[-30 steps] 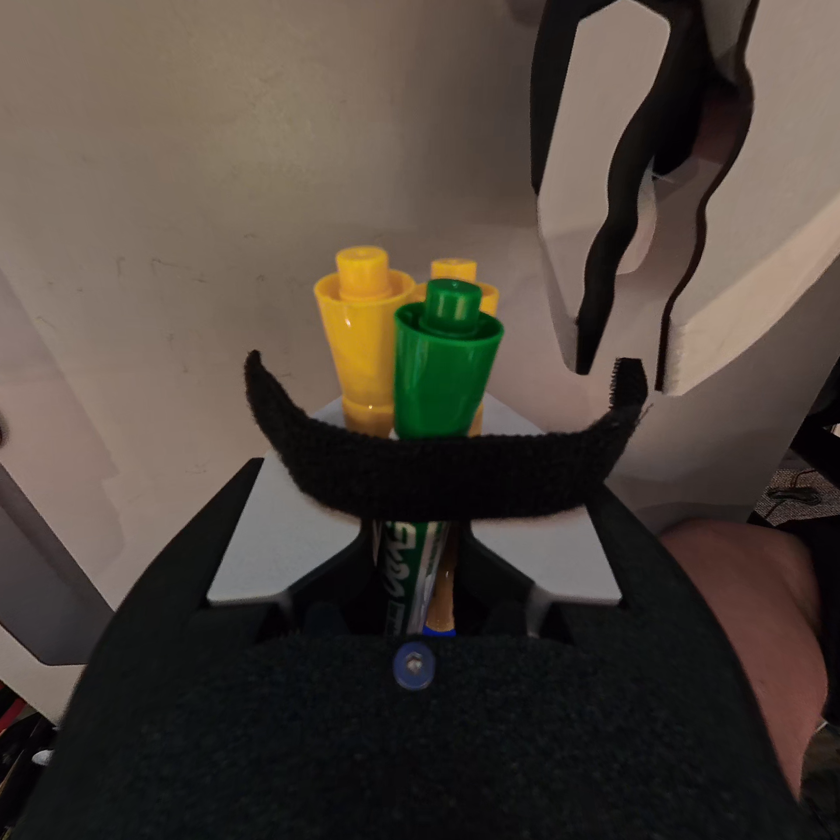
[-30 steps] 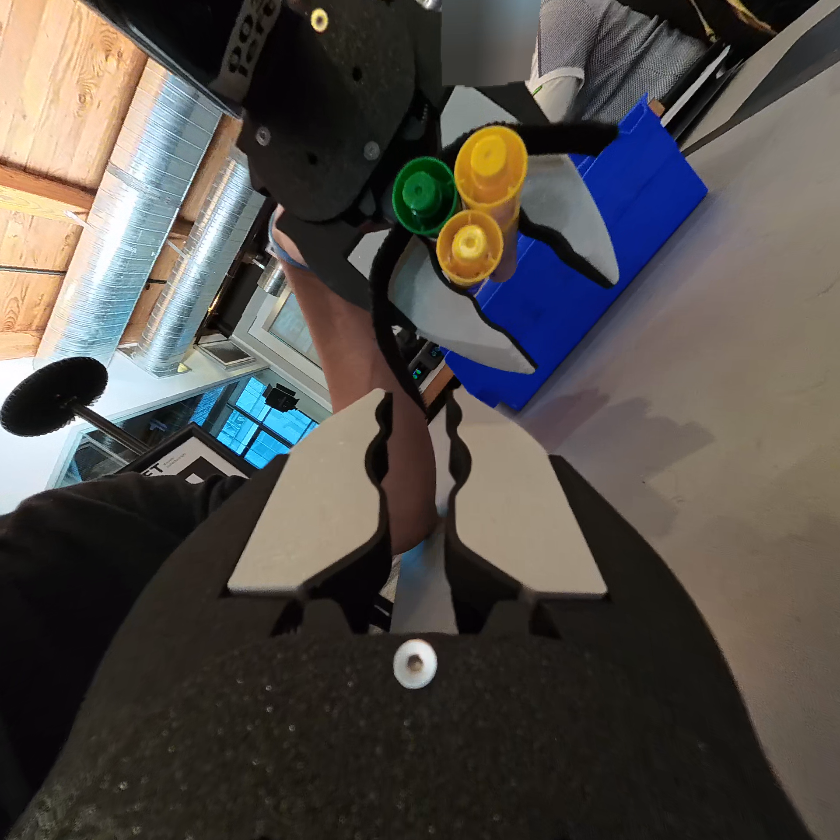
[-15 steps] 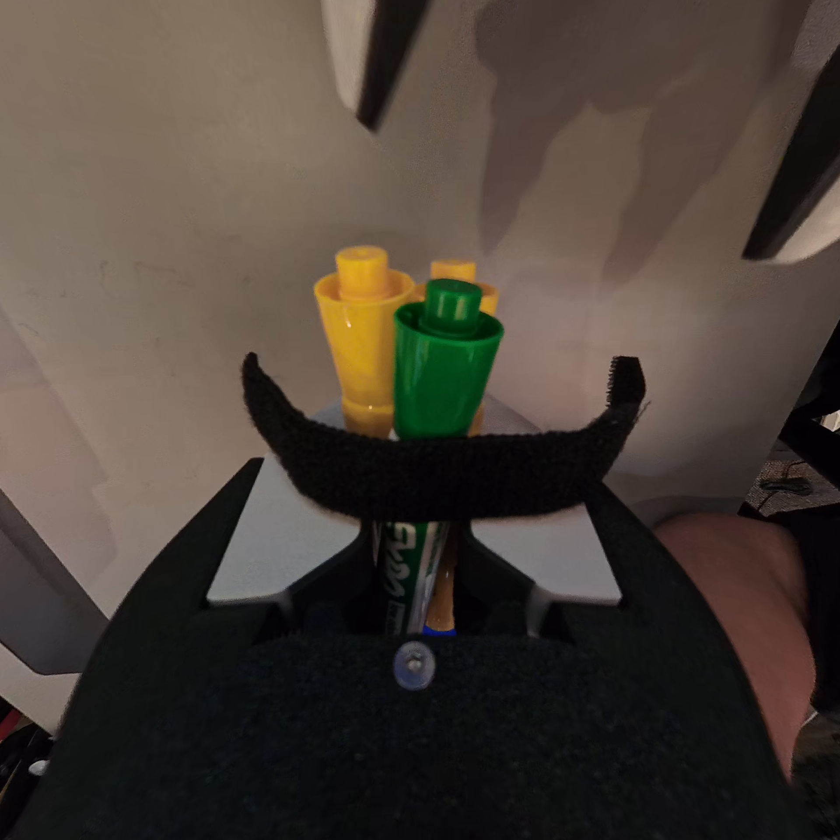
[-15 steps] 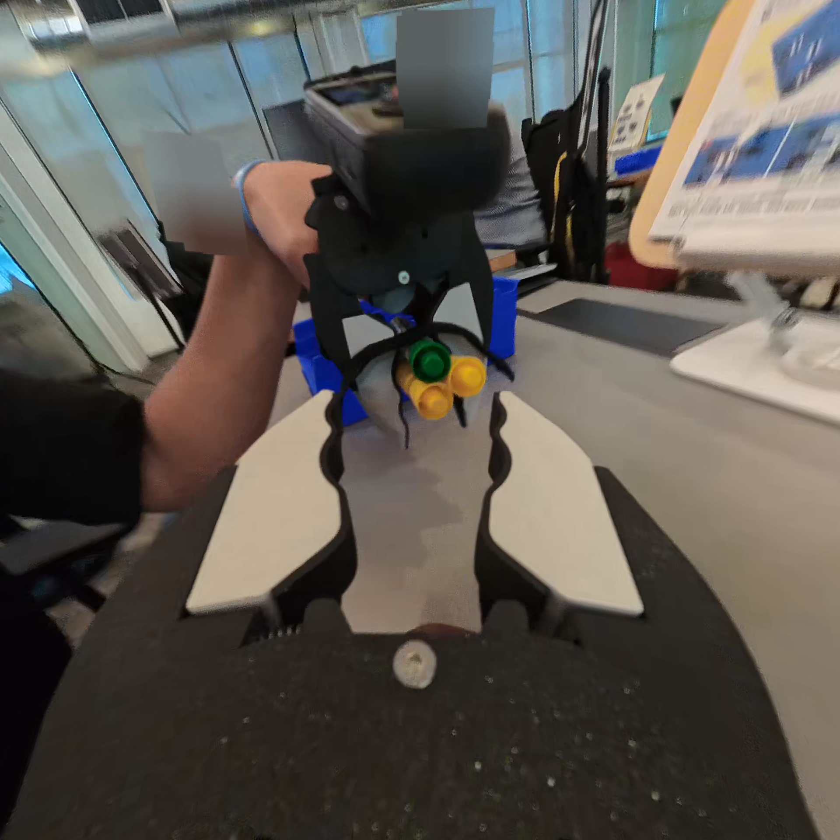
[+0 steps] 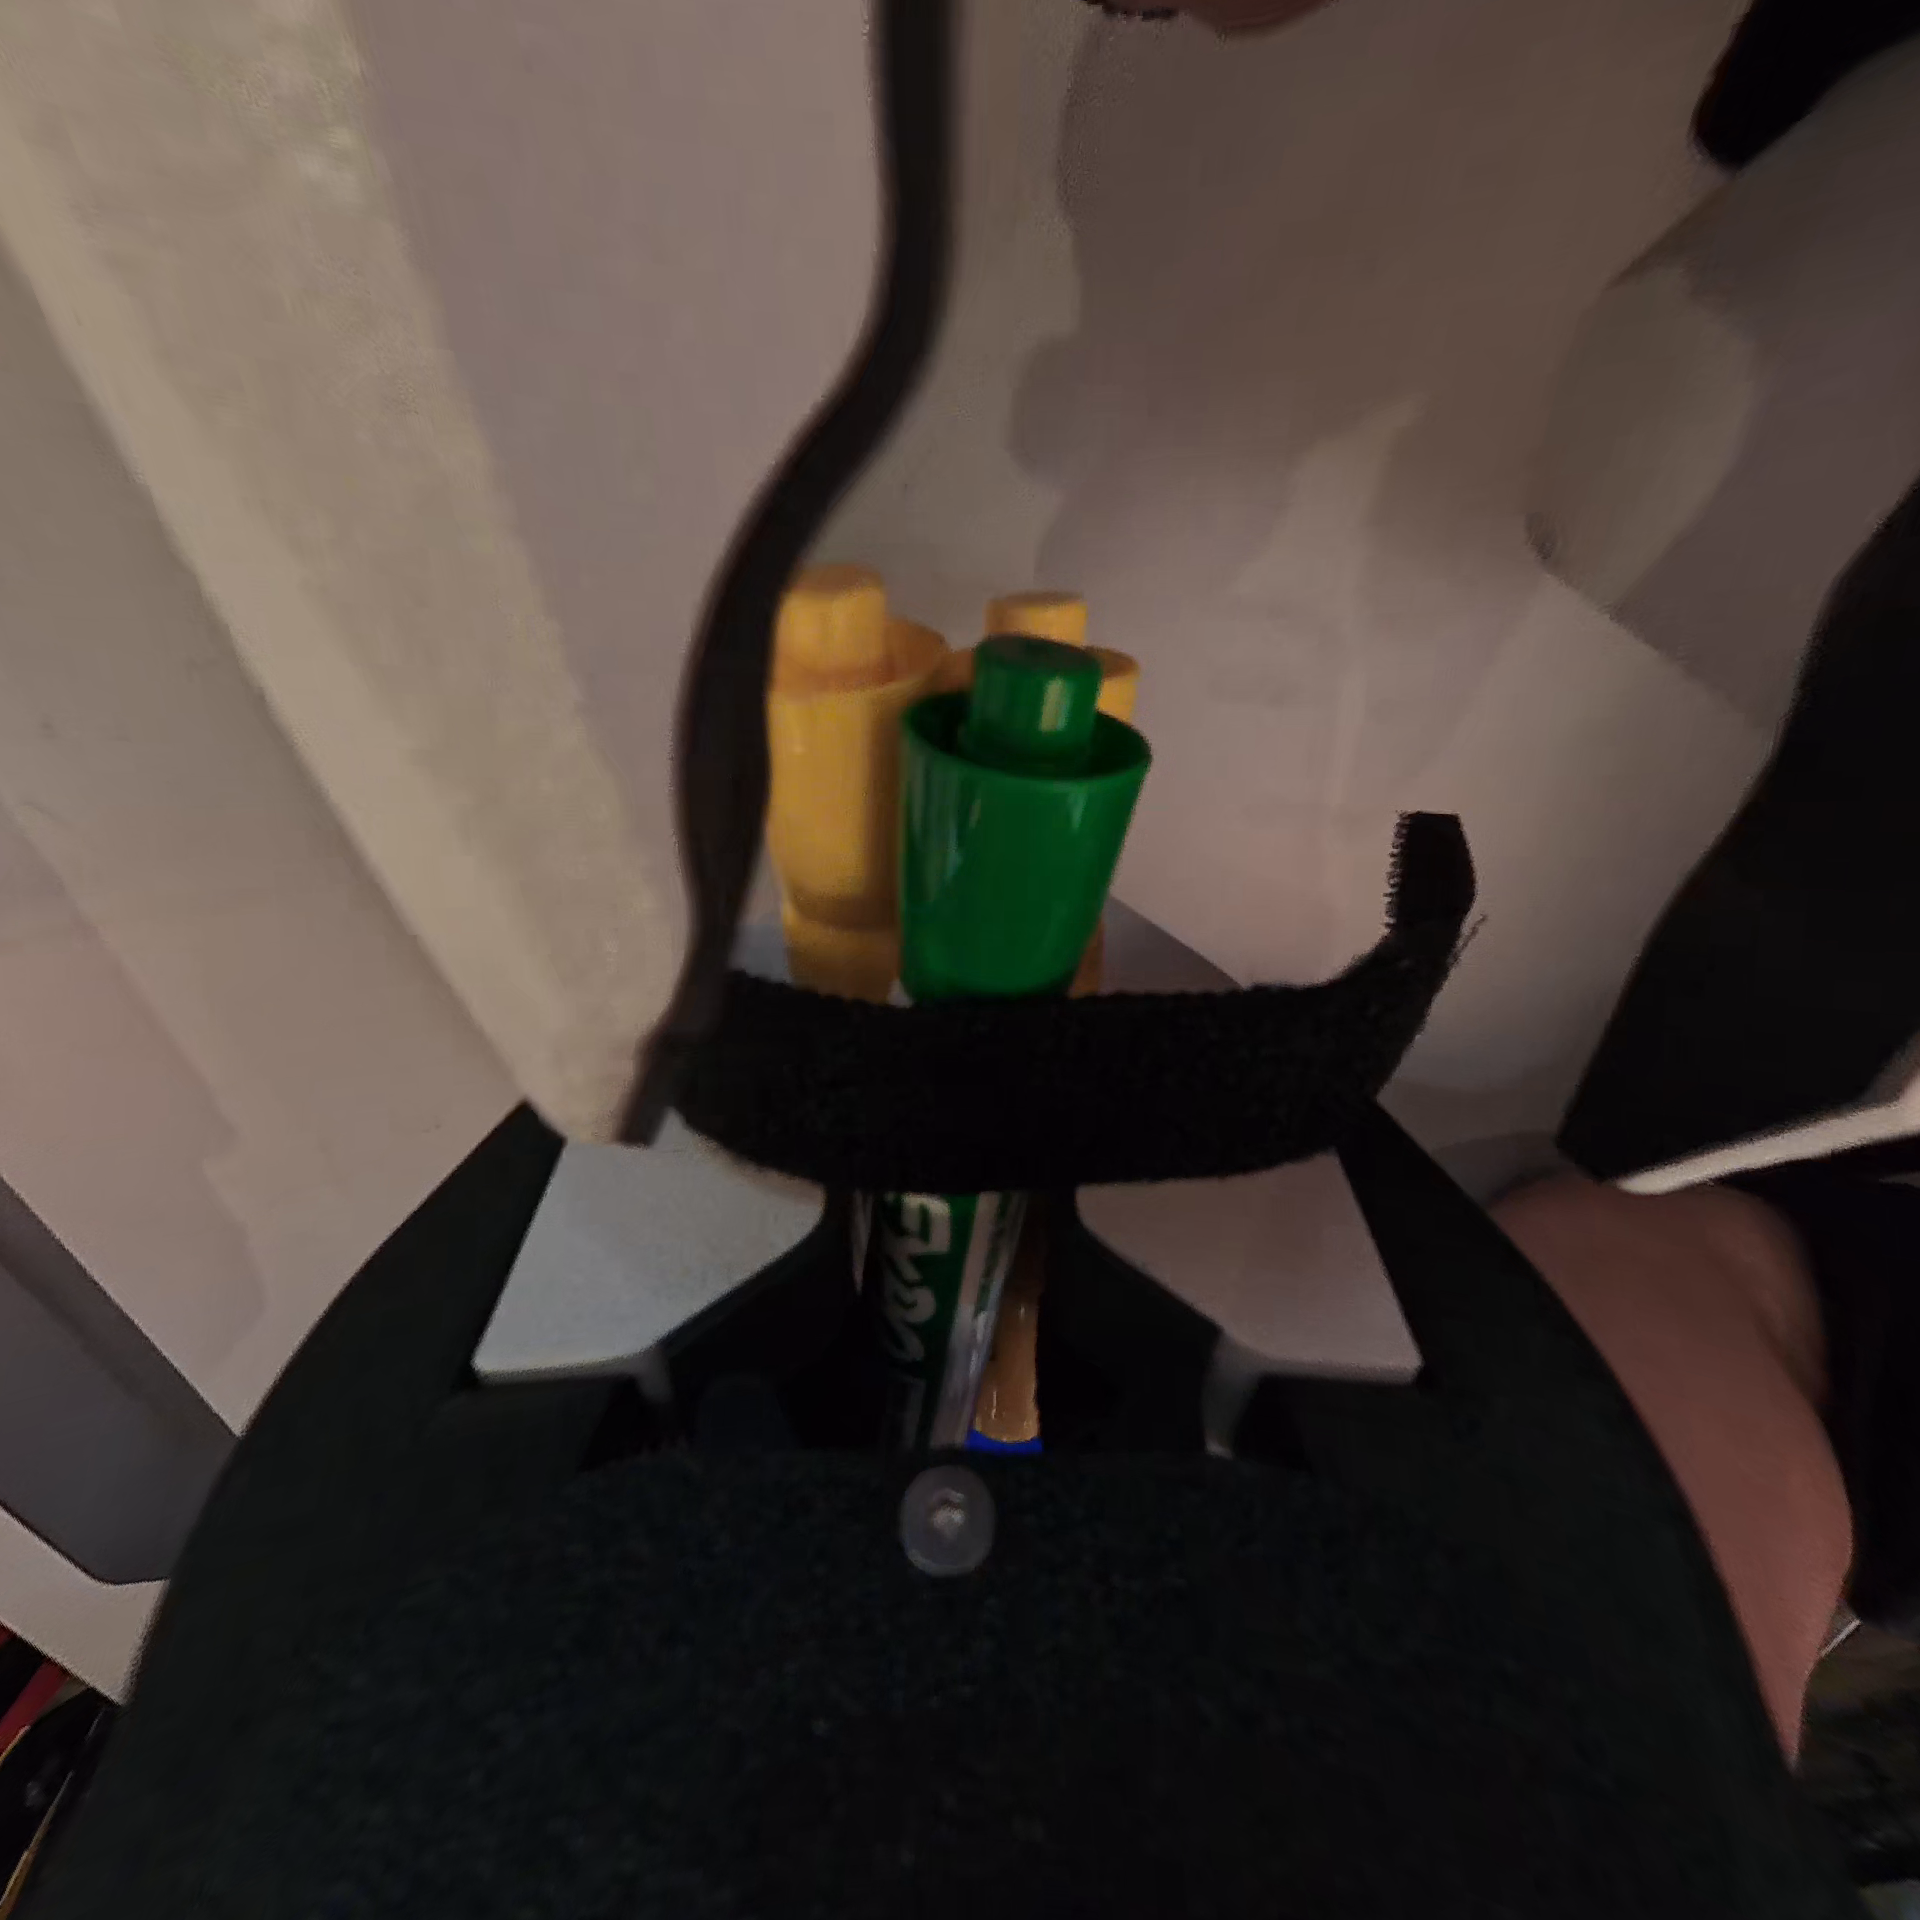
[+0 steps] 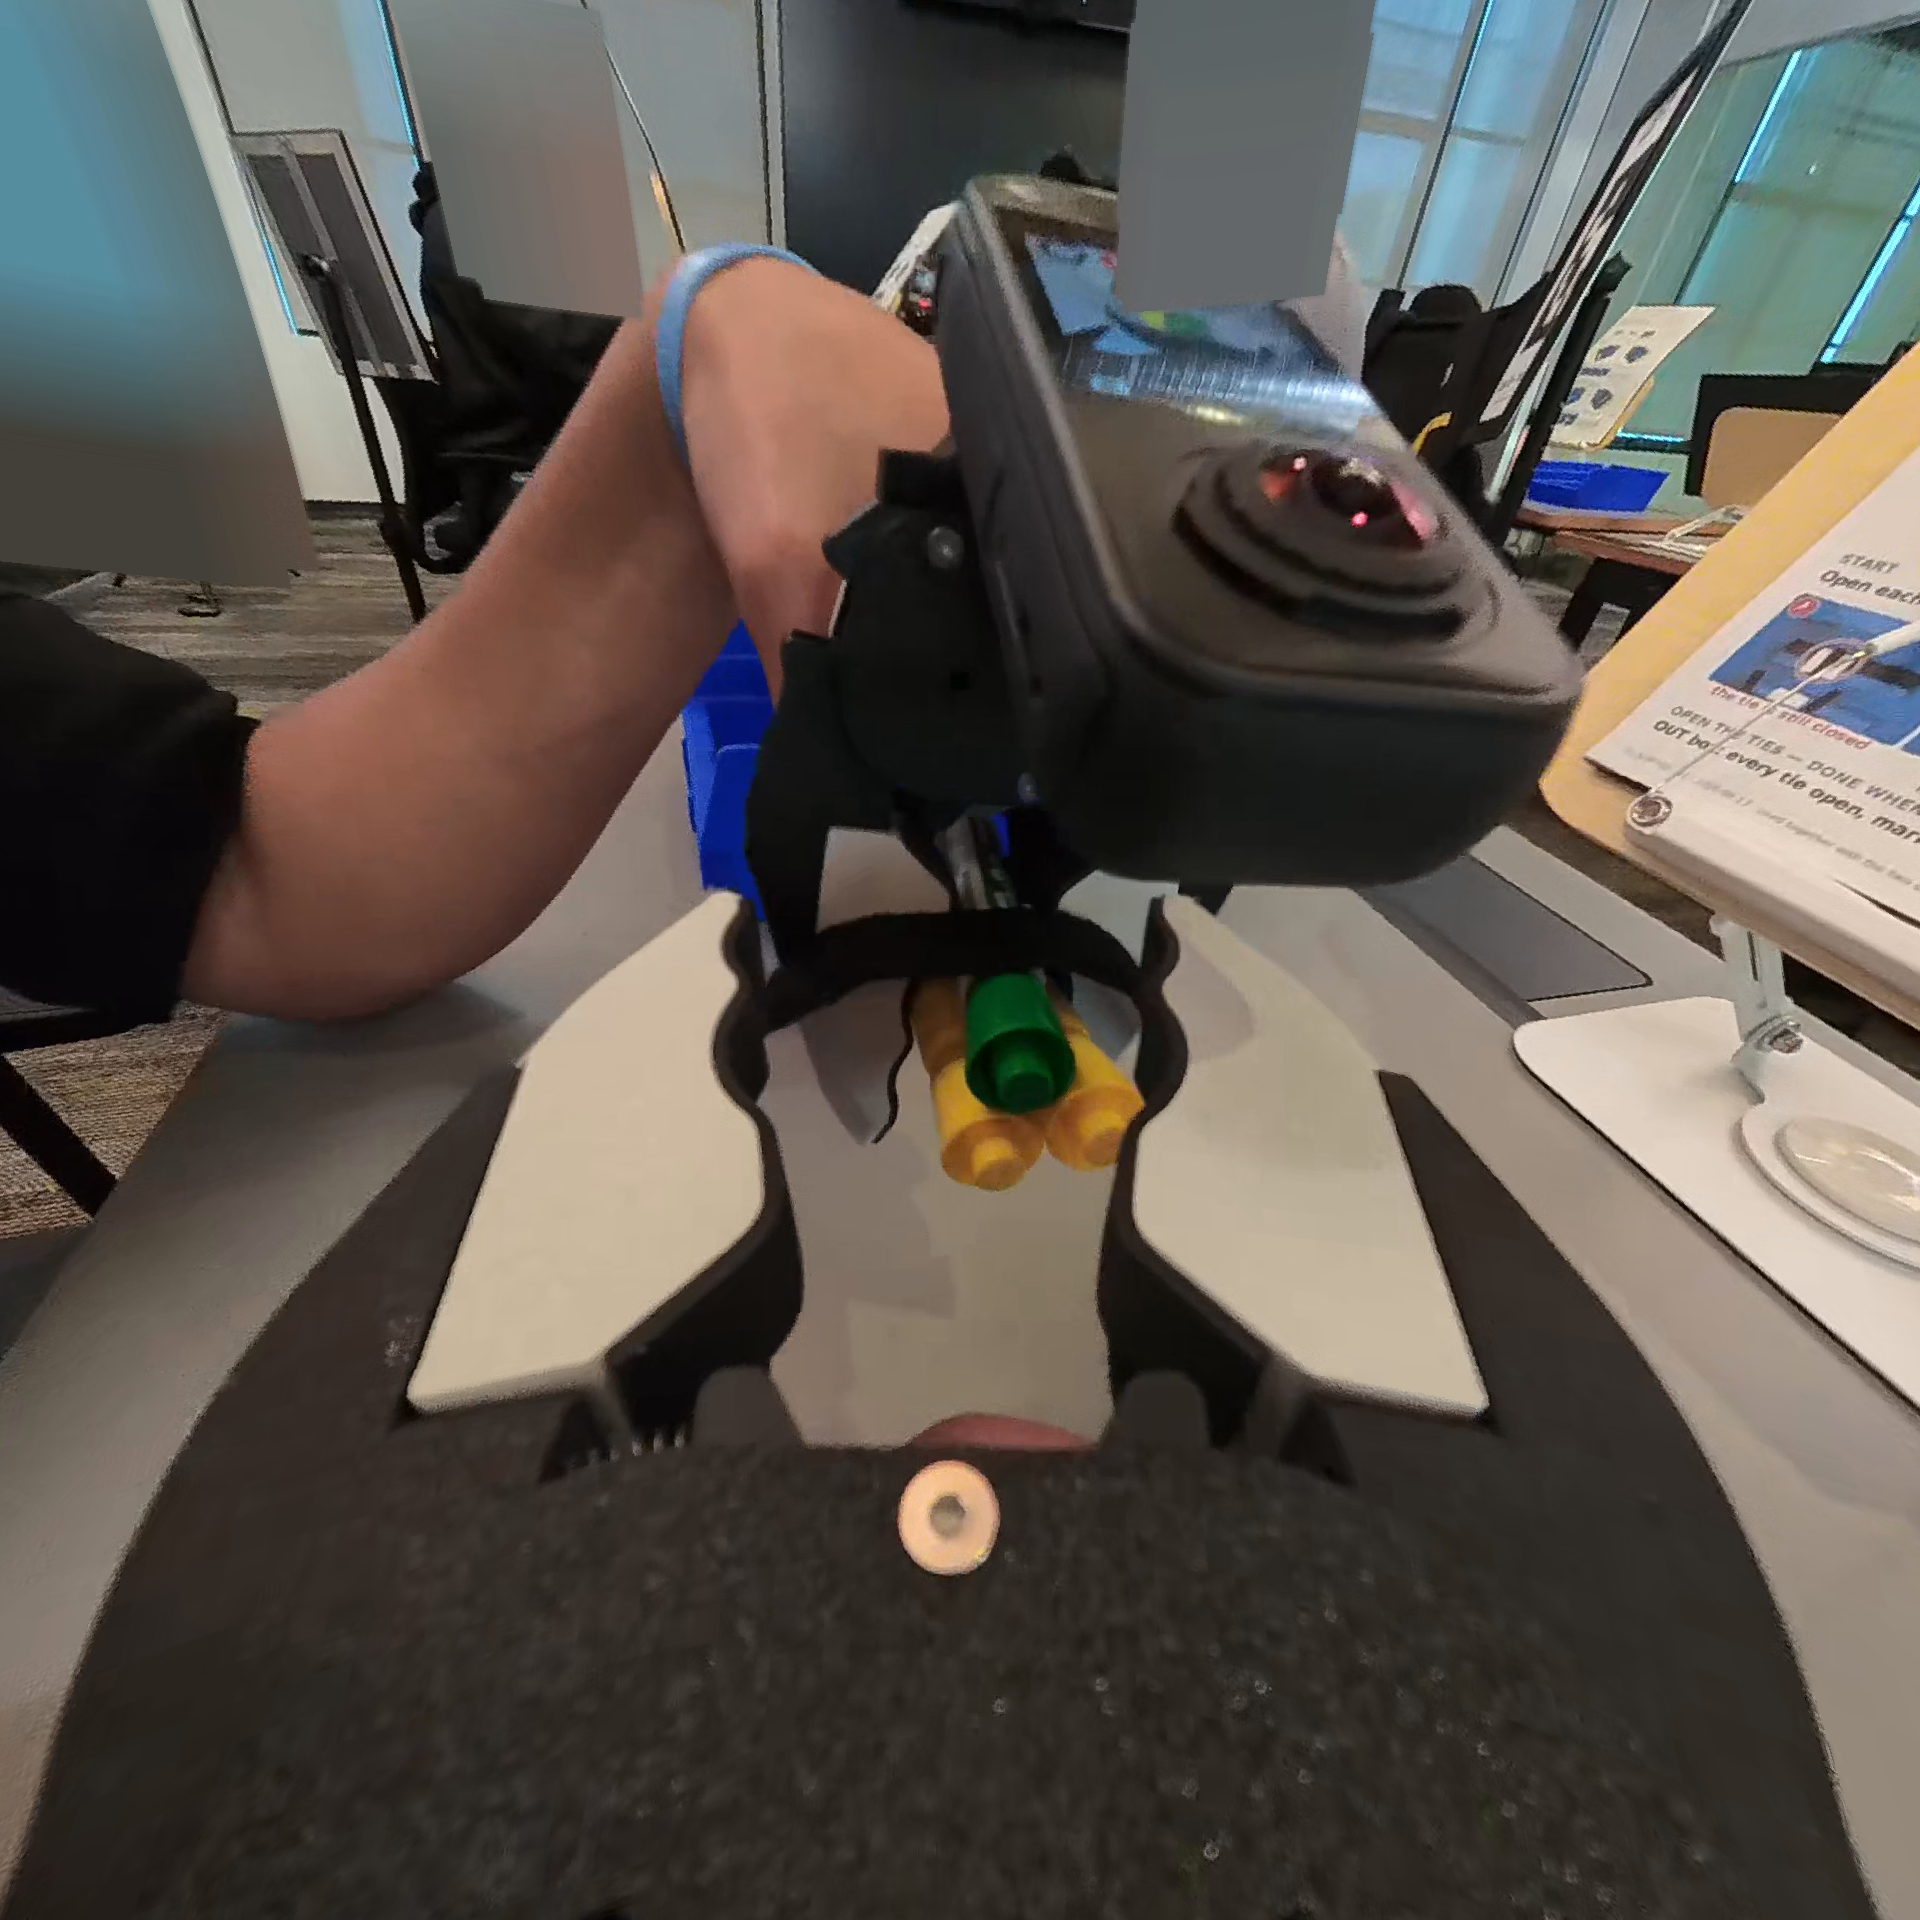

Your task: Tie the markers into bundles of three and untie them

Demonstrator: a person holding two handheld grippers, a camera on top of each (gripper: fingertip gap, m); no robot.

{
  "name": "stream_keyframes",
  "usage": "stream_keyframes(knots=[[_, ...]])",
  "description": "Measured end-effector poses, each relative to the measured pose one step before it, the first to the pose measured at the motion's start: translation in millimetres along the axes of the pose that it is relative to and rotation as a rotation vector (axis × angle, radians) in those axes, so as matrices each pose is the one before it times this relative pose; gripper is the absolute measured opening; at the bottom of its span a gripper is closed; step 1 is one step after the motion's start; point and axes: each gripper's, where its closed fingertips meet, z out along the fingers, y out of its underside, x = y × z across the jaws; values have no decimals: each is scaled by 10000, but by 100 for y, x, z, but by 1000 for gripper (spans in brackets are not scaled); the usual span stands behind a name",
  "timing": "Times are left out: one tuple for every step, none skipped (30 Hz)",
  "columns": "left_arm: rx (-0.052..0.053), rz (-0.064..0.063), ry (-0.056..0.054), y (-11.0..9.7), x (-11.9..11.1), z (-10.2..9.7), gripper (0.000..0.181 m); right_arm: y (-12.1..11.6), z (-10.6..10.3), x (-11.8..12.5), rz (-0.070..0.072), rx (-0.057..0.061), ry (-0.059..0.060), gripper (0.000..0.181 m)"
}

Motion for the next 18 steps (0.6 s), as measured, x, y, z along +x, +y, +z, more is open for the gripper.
stream_keyframes(knots=[[-20,24,-4,-47,44,34,41,128,36,137,54,-103,15,70],[-16,34,1,-56,53,37,40,163,60,68,71,-109,-33,70],[-10,35,12,-75,62,32,40,165,54,12,70,-105,-63,70],[-8,29,9,-84,50,33,40,128,65,-227,69,-65,-194,71],[-7,19,8,-68,40,32,40,130,88,-291,68,-73,-207,70],[-13,12,10,-32,26,35,40,205,94,-210,44,-119,-146,70],[-18,11,3,-21,8,40,41,84,77,-117,-17,-37,-44,71],[-11,5,11,3,15,23,41,21,60,-39,-34,7,14,71],[-2,0,12,-12,-2,19,41,63,45,119,12,-39,91,72],[2,3,9,-5,18,12,41,29,44,8,32,-10,-17,72],[0,2,4,-3,13,1,40,60,25,-5,76,-25,-41,71],[-7,2,3,-6,18,7,41,121,28,111,78,-50,22,72],[-6,10,4,-3,26,-2,41,146,12,78,77,-37,-6,72],[-3,16,11,-18,36,11,40,110,12,24,94,-17,-36,71],[-5,17,15,-24,37,20,41,115,13,46,84,-22,-15,71],[0,15,19,-23,48,13,40,94,14,-12,44,-13,-40,70],[6,8,18,-20,24,5,40,69,8,-23,11,-17,-33,69],[2,3,6,0,-3,1,40,72,34,-40,6,-39,-32,68]])
